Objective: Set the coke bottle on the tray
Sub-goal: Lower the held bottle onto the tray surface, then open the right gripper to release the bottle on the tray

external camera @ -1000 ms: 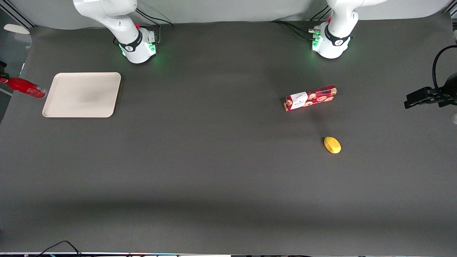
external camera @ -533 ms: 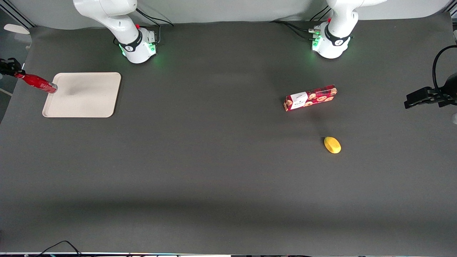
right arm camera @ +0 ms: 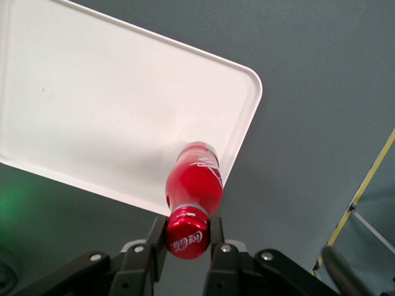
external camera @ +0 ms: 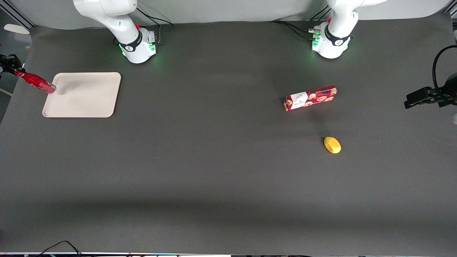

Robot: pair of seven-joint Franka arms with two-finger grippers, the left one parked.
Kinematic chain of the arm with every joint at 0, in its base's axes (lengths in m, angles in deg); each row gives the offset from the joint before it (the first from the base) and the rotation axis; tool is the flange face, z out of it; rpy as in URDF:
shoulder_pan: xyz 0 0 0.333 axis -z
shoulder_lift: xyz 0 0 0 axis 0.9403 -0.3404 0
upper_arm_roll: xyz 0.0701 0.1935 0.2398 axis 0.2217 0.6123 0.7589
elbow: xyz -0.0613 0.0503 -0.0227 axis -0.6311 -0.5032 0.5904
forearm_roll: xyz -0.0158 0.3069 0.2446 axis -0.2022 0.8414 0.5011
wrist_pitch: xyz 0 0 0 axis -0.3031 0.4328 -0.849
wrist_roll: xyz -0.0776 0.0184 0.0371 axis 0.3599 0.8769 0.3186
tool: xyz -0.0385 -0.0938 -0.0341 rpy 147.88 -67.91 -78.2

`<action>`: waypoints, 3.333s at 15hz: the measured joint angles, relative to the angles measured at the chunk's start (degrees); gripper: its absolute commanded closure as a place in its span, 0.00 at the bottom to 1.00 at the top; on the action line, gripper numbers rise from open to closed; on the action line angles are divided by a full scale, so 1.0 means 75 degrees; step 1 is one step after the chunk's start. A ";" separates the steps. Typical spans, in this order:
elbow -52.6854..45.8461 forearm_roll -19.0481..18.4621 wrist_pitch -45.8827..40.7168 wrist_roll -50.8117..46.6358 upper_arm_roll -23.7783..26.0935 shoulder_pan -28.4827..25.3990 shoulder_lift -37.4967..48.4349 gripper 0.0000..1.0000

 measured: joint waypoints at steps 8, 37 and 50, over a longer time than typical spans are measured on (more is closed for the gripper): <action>0.0463 0.0090 0.0735 0.0100 -0.0272 -0.0103 0.0001 1.00; 0.0675 0.0815 0.1014 0.0690 -0.0855 -0.0646 0.0001 0.00; -0.2738 0.1607 -0.3435 -0.2684 0.2916 -0.0790 0.0122 0.00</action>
